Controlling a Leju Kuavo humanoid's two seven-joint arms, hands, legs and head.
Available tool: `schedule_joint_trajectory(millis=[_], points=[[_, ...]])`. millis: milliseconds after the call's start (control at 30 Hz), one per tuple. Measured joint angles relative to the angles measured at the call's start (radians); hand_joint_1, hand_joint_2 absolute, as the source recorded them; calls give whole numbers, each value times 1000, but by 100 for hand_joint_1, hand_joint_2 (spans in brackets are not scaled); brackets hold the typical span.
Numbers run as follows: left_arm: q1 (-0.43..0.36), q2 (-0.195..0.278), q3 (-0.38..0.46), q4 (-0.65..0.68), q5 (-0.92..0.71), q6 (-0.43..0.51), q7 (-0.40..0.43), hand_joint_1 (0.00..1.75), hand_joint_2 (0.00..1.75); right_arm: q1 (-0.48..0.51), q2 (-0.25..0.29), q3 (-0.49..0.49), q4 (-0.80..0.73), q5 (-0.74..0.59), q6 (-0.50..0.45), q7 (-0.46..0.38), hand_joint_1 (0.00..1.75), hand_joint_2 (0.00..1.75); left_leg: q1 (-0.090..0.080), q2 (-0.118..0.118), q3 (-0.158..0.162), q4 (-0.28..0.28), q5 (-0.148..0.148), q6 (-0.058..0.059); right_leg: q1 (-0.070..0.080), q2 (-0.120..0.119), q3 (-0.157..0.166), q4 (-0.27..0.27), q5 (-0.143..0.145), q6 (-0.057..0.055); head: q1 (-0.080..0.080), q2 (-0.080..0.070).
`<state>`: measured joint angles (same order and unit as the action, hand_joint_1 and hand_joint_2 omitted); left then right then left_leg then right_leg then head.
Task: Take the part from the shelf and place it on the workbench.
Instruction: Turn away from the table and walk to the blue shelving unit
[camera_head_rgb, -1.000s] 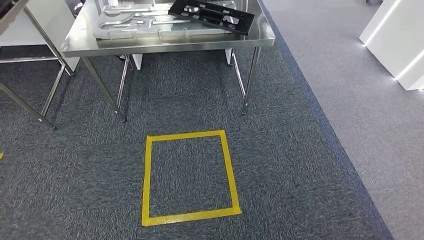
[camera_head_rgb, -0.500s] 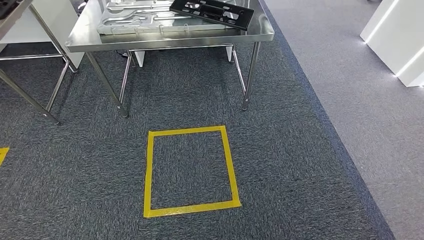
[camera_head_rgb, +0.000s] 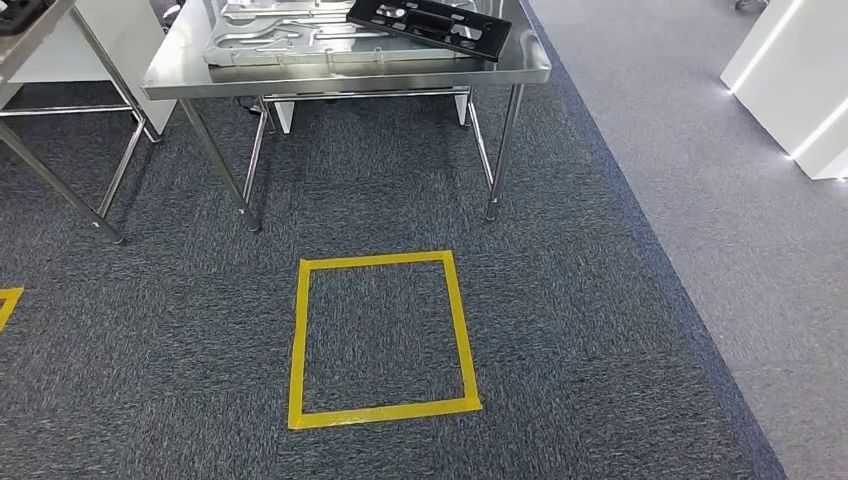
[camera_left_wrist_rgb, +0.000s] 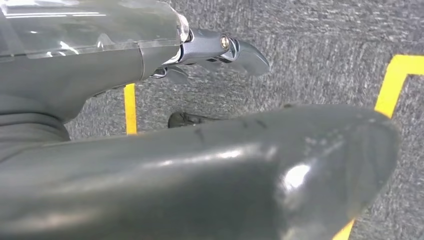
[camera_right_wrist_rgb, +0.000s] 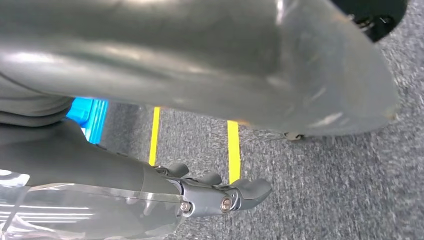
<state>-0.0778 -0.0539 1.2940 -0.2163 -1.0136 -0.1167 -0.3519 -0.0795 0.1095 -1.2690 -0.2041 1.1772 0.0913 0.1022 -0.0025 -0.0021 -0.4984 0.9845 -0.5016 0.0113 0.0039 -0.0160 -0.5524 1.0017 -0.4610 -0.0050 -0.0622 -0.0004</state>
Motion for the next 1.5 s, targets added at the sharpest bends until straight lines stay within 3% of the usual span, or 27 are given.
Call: schedule_joint_trajectory(millis=[67, 100, 167, 233, 267, 300, 367, 400, 467, 533, 600, 667, 700, 767, 833, 900, 967, 1033, 1100, 1167, 1233, 1267, 1300, 1333, 1400, 1467, 1500], points=[[0, 1, 0, 0, 0, 0, 0, 0, 0, 0, 0, 11, 0, 18, 3, 0, 0, 0, 2, -5, -2, -6, 11, 13, -2, 3, -10, 22, -19, 11, 0, 0], [-1, 2, 0, 0, 0, 0, 0, 0, 0, 0, 0, 17, 0, 25, 4, 0, 0, 0, 4, -7, -5, -8, 17, 20, -4, 6, -27, 59, -46, 16, 0, 0], [-2, 3, -1, 0, 0, 0, -1, 0, 0, 1, 0, 25, 0, 30, 5, 0, 0, 0, 3, -15, -15, -8, 25, 26, -8, 11, -84, 187, -122, 22, 0, 0], [-1, 4, -1, 0, 0, 0, -1, 0, 0, 1, 0, 30, 0, 33, 5, 0, 0, 0, 2, -26, -25, -5, 30, 25, -11, 12, -127, 291, -158, 25, 0, 0], [0, 5, -1, 0, 0, 0, -1, 0, 0, 1, 0, 33, 0, 36, 5, 0, 0, 0, 2, -34, -28, -3, 31, 24, -11, 13, -122, 291, -147, 25, 0, 0], [-1, 5, -1, 0, 0, 1, -1, 0, 0, 1, 0, 37, 0, 41, 6, 0, 0, 0, 2, -44, -29, -1, 32, 23, -11, 17, -97, 248, -118, 23, 0, 0], [-2, 5, -1, 0, -1, 2, 0, 0, 0, 2, -1, 49, 0, 61, 6, 0, 0, 0, 1, -63, -32, 4, 33, 18, -12, 51, -17, 101, -55, 16, 0, 0], [-3, 6, -1, 0, -1, 3, 0, 0, 0, 2, -2, 57, 0, 72, 7, -2, 0, 0, 1, -72, -34, 7, 34, 14, -12, 68, 11, 43, -37, 13, 0, 0], [-5, 8, -1, 0, -2, 4, -1, 0, 0, 2, -3, 73, 0, 89, 8, -10, 0, 0, 2, -90, -43, 9, 38, 3, -10, 83, 28, -1, -32, 6, 0, 0], [-2, 12, -1, 0, -4, 6, -2, 0, 0, -1, -2, 88, 0, 103, 9, -16, 0, 0, 5, -99, -51, 10, 40, -10, -10, 60, 28, -8, -25, -4, 0, 0], [1, 16, -1, 0, -9, 7, -1, 0, 0, -1, -1, 105, 0, 121, 8, -17, 0, 0, 5, -66, -73, 51, 10, -18, -14, 35, 29, -18, -19, -18, 0, 0], [-2, 20, -3, 0, -14, 7, 1, 0, 0, 1, 0, 121, 0, 138, 7, -20, 0, 0, 6, -24, -127, 168, -58, -24, -11, 8, 26, -22, -17, -26, 0, 0], [-4, 23, -4, 0, -17, 6, 2, 0, 0, 2, 0, 128, 0, 144, 6, -25, 0, 0, 8, -16, -158, 236, -88, -28, -10, -6, 25, -21, -17, -27, 0, 0], [-3, 26, -9, 0, -22, -1, 4, 0, 0, 2, 0, 138, 0, 145, 3, -41, 0, 0, 12, -9, -181, 298, -101, -35, -8, -34, 23, -19, -18, -27, 0, 0], [-2, 29, -16, 0, -25, -11, 2, 0, 0, 0, 0, 142, 0, 138, -3, -58, 0, 0, 14, 9, -123, 199, -44, -37, -8, -58, 24, -16, -20, -23, 0, 0], [-6, 30, -22, 0, -25, -20, -3, 0, 0, -1, 0, 144, 0, 133, -11, -70, 0, 0, 11, 55, -47, 56, 5, -30, -4, -79, 27, -11, -25, -16, 0, 0], [-10, 30, -25, 0, -21, -25, -9, 0, 0, -4, -2, 149, 0, 136, -18, -75, 0, 0, 5, 74, -25, 6, 14, -19, -1, -96, 30, -8, -28, -6, 0, 0], [-9, 29, -25, 0, -15, -28, -15, 0, 0, -8, -4, 153, 0, 141, -21, -78, 0, 0, 6, 52, -27, 4, 20, -8, -1, -110, 34, -8, -30, 5, 0, 0], [-8, 25, -25, 0, -7, -28, -23, 0, 0, -9, -9, 155, 0, 145, -21, -82, 0, 0, 10, 31, -25, -5, 30, 6, -5, -76, 24, 23, -57, 16, 0, 0], [-9, 20, -25, 0, -4, -23, -28, 0, 0, -5, -14, 156, 0, 147, -20, -84, 0, 0, 12, 10, -30, -8, 38, 15, -10, -14, -26, 135, -124, 22, 0, 0], [-8, 16, -25, 0, -4, -17, -29, 0, 0, 0, -17, 156, 0, 148, -18, -84, 0, 0, 11, -16, -35, -6, 41, 18, -11, 10, -88, 265, -175, 24, 0, 0], [-6, 15, -24, 0, -5, -15, -29, 0, 0, 3, -19, 156, 0, 148, -16, -84, 0, 0, 10, -30, -37, -4, 42, 18, -11, 13, -101, 289, -173, 24, 0, 0], [-4, 14, -24, 0, -5, -14, -29, 0, 0, 4, -21, 157, 0, 148, -15, -84, 0, 0, 10, -45, -37, -2, 42, 17, -11, 15, -95, 272, -150, 23, 0, 0], [-3, 13, -24, 0, -5, -14, -29, 0, 0, 6, -22, 157, 0, 148, -15, -84, 0, 0, 10, -60, -37, 1, 42, 16, -12, 22, -70, 216, -112, 21, 0, 0], [-3, 10, -24, 0, -6, -14, -29, 0, 0, 7, -27, 157, 0, 148, -15, -84, 0, 0, 9, -87, -40, 7, 40, 11, -14, 66, -7, 73, -47, 15, 0, 0], [-3, 7, -24, 0, -6, -14, -29, 0, 0, 7, -30, 158, 0, 148, -15, -84, 0, 0, 9, -110, -47, 11, 41, -1, -15, 94, 20, 5, -28, 11, 0, 0], [-2, 6, -24, 0, -6, -14, -29, 0, 0, 5, -30, 159, 0, 149, -15, -84, 0, 0, 10, -120, -51, 10, 43, -8, -13, 89, 21, 3, -28, 9, 0, 0]])
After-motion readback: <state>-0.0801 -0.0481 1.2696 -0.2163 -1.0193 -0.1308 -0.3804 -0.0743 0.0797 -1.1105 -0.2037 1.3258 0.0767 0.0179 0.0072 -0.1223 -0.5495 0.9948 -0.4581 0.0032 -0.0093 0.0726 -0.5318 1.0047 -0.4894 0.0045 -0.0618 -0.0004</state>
